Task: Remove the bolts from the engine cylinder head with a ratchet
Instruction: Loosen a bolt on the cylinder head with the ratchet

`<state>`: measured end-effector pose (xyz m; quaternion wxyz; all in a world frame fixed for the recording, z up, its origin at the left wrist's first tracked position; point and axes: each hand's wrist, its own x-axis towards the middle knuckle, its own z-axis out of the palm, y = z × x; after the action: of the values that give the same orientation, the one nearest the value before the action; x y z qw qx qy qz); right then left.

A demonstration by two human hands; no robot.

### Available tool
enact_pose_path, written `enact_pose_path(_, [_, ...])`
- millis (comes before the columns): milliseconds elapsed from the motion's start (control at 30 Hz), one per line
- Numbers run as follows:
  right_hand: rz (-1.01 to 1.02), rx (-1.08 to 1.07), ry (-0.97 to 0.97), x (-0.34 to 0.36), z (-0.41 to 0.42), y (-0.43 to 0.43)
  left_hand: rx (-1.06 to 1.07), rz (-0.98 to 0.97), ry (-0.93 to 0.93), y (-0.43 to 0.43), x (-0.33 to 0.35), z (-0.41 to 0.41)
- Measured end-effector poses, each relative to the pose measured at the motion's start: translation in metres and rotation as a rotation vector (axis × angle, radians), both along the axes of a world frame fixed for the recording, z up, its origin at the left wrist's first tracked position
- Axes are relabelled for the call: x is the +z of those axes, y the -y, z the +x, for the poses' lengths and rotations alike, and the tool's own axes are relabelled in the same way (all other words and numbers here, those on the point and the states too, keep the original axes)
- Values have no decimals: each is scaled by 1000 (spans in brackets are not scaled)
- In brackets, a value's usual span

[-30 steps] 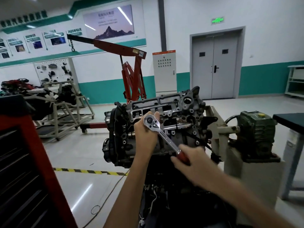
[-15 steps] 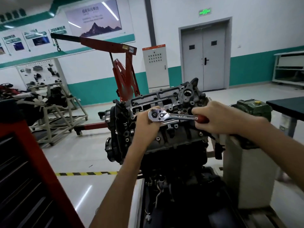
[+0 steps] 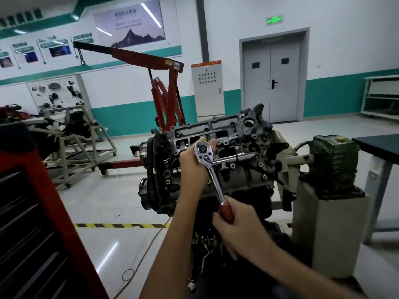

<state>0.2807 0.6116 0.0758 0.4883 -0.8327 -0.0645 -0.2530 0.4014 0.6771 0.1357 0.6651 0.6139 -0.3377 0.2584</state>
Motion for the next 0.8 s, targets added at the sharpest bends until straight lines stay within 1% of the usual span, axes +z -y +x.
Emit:
enact_pose_path(67, [-208, 80, -78, 25, -1, 40, -7, 117, 49, -10, 5, 5])
enact_pose_path(133, [-498, 131, -134, 64, 4, 83, -18, 208, 84, -15, 12, 7])
enact_pose_path(200, [-775, 65, -84, 100, 11, 113, -43, 253, 77, -13, 12, 5])
enact_pose_path(233, [-875, 9, -17, 111, 15, 119, -38, 226, 54, -10, 10, 2])
enact_pose_path(267, [-931, -27, 34, 114, 17, 121, -29, 167, 18, -8, 7, -2])
enact_pose_path(300, [-929, -34, 39, 109, 17, 117, -16, 91, -15, -7, 2, -4])
enact_pose_path(333, [-877, -24, 19, 97, 15, 108, 11, 27, -34, -7, -2, -5])
enact_pose_path(400, [-678, -27, 5, 63, 8, 82, 54, -40, -20, -9, -7, -2])
enact_pose_path(500, [-358, -155, 153, 14, 1, 38, 67, -60, 0, -4, -4, -1])
enact_pose_path(567, [-166, -175, 168, -7, 3, 6, 100, -54, 20, 1, -2, -1])
enact_pose_path(600, [-115, -148, 148, -14, 4, -7, 105, -56, 20, 1, -2, -1])
enact_pose_path(633, [-107, -120, 121, -17, 6, -13, 92, -59, 5, -1, -3, -1])
enact_pose_path(667, [-157, -117, 91, -15, 7, -11, 77, -42, -5, -4, -2, 1])
enact_pose_path(733, [-334, -87, 48, 4, 7, 18, 33, 63, 27, -14, 1, 6])
enact_pose_path(800, [-511, 40, -35, 41, 7, 63, -11, 198, 51, -22, 10, 6])
